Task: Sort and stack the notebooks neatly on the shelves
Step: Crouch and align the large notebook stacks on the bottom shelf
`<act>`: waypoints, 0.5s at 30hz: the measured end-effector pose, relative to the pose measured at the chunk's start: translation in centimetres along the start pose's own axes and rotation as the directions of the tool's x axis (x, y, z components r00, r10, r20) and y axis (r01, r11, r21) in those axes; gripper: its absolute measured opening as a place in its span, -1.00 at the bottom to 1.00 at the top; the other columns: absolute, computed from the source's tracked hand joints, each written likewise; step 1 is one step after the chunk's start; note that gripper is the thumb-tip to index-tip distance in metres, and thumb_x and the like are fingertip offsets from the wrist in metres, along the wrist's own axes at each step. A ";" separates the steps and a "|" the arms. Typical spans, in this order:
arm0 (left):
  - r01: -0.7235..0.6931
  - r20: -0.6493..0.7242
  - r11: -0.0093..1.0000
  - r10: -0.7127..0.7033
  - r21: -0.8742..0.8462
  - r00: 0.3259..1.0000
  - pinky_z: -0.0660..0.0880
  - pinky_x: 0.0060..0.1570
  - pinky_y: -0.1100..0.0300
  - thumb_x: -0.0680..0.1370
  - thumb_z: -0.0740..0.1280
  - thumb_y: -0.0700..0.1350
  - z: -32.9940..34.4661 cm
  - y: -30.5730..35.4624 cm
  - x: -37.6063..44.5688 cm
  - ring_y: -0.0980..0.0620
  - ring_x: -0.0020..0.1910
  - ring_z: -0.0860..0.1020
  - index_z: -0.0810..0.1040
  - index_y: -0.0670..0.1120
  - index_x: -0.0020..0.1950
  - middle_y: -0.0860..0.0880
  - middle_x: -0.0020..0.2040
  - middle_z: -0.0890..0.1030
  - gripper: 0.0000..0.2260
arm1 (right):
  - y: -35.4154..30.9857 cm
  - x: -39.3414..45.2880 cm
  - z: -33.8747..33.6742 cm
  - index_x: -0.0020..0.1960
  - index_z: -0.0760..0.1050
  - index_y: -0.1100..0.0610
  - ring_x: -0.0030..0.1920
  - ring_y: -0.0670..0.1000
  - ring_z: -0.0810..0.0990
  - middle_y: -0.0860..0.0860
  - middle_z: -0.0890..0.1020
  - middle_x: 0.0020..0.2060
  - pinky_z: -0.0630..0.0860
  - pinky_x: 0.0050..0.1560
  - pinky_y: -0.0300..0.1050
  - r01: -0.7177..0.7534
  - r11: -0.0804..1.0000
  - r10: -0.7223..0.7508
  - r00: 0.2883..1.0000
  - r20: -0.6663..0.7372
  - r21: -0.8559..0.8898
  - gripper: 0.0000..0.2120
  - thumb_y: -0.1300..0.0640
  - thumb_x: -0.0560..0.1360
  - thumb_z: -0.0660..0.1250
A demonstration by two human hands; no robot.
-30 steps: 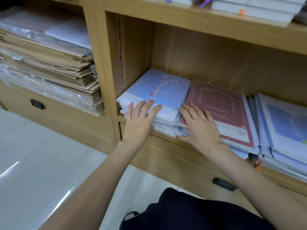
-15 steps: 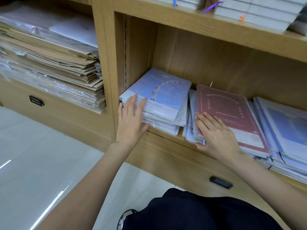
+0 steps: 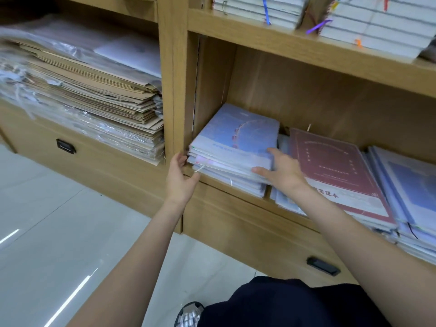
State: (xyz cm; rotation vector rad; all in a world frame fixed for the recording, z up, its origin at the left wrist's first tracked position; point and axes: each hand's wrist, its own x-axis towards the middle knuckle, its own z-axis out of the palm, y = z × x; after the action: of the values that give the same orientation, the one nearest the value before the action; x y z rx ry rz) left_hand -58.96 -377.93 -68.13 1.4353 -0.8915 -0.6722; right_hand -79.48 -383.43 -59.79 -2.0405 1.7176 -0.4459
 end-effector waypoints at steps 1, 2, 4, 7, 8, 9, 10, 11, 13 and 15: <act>0.007 0.015 1.000 -0.007 0.011 1.000 0.27 0.25 0.27 0.47 0.35 -0.33 -0.2 -0.1 0.1 0.01 0.35 0.36 0.22 -0.19 0.44 -0.12 0.37 0.39 -0.42 | 0.3 0.0 -0.3 0.48 0.16 0.07 0.27 0.16 0.45 0.16 0.44 0.31 0.44 0.09 -0.03 -0.012 1.000 0.012 1.000 -0.028 0.013 -0.34 -0.06 0.49 0.35; 0.013 0.022 1.000 -0.013 0.017 1.000 0.28 0.24 0.28 0.48 0.33 -0.33 -0.3 -0.2 0.2 0.01 0.35 0.37 0.24 -0.20 0.43 -0.12 0.36 0.40 -0.45 | 0.5 -0.1 -0.6 0.50 0.14 0.08 0.26 0.16 0.46 0.16 0.47 0.29 0.46 0.04 -0.03 -0.019 0.999 0.020 1.000 -0.019 0.030 -0.33 -0.05 0.50 0.34; 0.037 0.004 0.999 -0.037 0.022 0.999 0.30 0.22 0.29 0.48 0.30 -0.35 -0.1 -0.3 0.3 0.01 0.34 0.39 0.28 -0.21 0.40 -0.11 0.34 0.42 -0.50 | 0.6 -0.4 -0.6 0.53 0.02 0.03 0.39 0.14 0.31 0.10 0.31 0.42 0.39 0.16 -0.04 -0.009 0.999 0.004 0.996 0.089 0.049 -0.20 -0.10 0.45 0.38; 0.053 -0.027 0.995 -0.050 0.089 0.998 0.31 0.25 0.23 0.48 0.32 -0.29 0.6 -0.4 0.1 0.01 0.35 0.38 0.27 -0.16 0.43 -0.08 0.35 0.43 -0.47 | 0.1 -1.1 0.8 0.54 -0.13 -0.05 0.46 0.14 0.15 0.10 0.01 0.51 0.24 0.35 -0.03 -0.015 0.999 0.007 0.983 0.183 0.043 0.00 -0.02 0.36 0.50; 0.051 -0.021 0.991 -0.049 0.124 0.999 0.31 0.27 0.19 0.49 0.33 -0.27 0.8 -0.4 0.1 0.01 0.35 0.37 0.25 -0.14 0.45 -0.07 0.36 0.42 -0.45 | 0.0 -1.3 1.5 0.53 -0.16 -0.07 0.46 0.14 0.16 0.12 -0.05 0.50 0.22 0.36 -0.04 -0.019 0.999 0.013 0.985 0.171 0.034 0.03 0.04 0.36 0.51; 0.048 -0.017 0.987 -0.046 0.153 0.999 0.31 0.28 0.17 0.48 0.34 -0.26 0.8 -0.5 0.1 0.00 0.35 0.38 0.24 -0.13 0.46 -0.06 0.36 0.42 -0.44 | -0.1 -1.4 2.0 0.53 -0.17 -0.08 0.45 0.14 0.18 0.12 -0.08 0.49 0.23 0.36 -0.05 -0.015 1.000 0.012 0.990 0.141 0.020 0.03 0.09 0.36 0.51; 0.042 -0.019 0.984 -0.040 0.174 0.999 0.31 0.28 0.18 0.48 0.34 -0.26 0.8 -0.5 0.3 0.00 0.35 0.38 0.25 -0.13 0.46 -0.06 0.36 0.43 -0.43 | -0.1 -1.3 2.4 0.53 -0.16 -0.08 0.42 0.15 0.22 0.12 -0.09 0.49 0.24 0.35 -0.06 -0.010 1.000 0.009 0.995 0.102 0.008 0.02 0.13 0.37 0.51; 0.035 -0.020 0.981 -0.032 0.189 0.999 0.29 0.28 0.20 0.47 0.35 -0.28 0.6 -0.5 0.3 0.00 0.34 0.38 0.26 -0.13 0.45 -0.06 0.36 0.43 -0.43 | -0.1 -1.3 2.7 0.53 -0.14 -0.08 0.40 0.16 0.25 0.13 -0.07 0.48 0.25 0.34 -0.06 -0.008 1.000 0.007 0.998 0.063 0.005 -0.02 0.15 0.39 0.49; 0.020 -0.013 0.978 -0.018 0.206 1.000 0.26 0.27 0.28 0.46 0.35 -0.32 0.2 -0.5 0.4 0.02 0.33 0.38 0.29 -0.14 0.43 -0.06 0.35 0.43 -0.44 | -0.1 -1.3 2.9 0.52 -0.08 -0.08 0.35 0.18 0.30 0.14 -0.02 0.47 0.30 0.29 -0.06 -0.001 1.000 0.001 1.000 0.018 -0.002 -0.12 0.19 0.44 0.43; 0.013 0.034 0.984 -0.020 0.179 0.999 0.27 0.25 0.31 0.45 0.32 -0.37 -0.3 -0.7 0.6 0.04 0.31 0.40 0.31 -0.15 0.40 -0.07 0.33 0.44 -0.47 | 0.0 -1.1 2.9 0.52 -0.09 -0.08 0.30 0.20 0.37 0.15 -0.02 0.47 0.35 0.23 -0.06 0.007 1.000 -0.007 1.000 0.013 -0.029 -0.15 0.22 0.46 0.40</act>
State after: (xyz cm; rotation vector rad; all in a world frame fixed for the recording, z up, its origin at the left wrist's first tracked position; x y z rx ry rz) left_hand -58.35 -378.30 -68.70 1.5963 -0.9891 -0.6445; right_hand -78.20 -381.95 -62.23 -2.0658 1.7197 -0.4121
